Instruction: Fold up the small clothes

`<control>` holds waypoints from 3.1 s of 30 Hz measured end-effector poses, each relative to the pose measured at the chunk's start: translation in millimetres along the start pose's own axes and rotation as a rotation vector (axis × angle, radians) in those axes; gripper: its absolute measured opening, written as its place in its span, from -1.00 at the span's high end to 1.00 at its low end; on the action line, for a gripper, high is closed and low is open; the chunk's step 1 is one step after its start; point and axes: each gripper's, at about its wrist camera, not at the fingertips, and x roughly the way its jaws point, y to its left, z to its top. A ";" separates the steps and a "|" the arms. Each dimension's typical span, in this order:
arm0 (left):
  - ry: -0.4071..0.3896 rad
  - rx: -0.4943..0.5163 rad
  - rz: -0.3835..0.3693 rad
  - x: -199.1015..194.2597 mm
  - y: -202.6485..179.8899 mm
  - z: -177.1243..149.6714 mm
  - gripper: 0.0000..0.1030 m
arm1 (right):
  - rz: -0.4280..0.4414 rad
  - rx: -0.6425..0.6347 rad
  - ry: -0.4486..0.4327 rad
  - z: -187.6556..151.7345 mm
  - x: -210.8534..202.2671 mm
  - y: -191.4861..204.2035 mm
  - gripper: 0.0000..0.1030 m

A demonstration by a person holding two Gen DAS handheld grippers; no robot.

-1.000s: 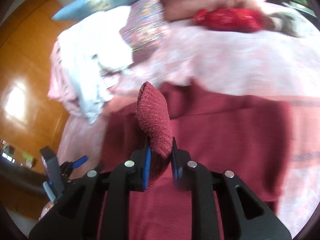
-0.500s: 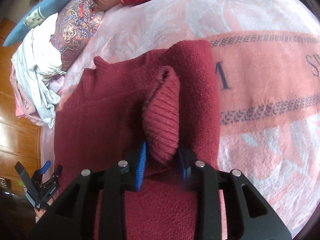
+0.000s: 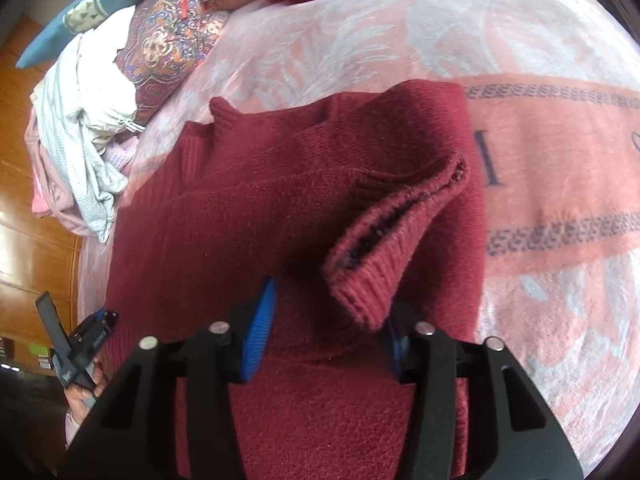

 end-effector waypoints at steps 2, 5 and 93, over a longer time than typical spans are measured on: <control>-0.035 -0.052 -0.023 -8.8 12.7 -3.0 0.64 | 0.025 -0.006 0.016 -1.2 2.9 2.6 0.37; -0.057 -0.133 -0.100 -18.0 35.2 -6.4 0.60 | 0.031 -0.006 0.028 -1.7 7.6 3.1 0.40; 0.044 -0.127 -0.062 -11.4 48.2 27.0 -0.04 | -0.067 -0.091 0.003 -26.9 -45.9 0.7 0.18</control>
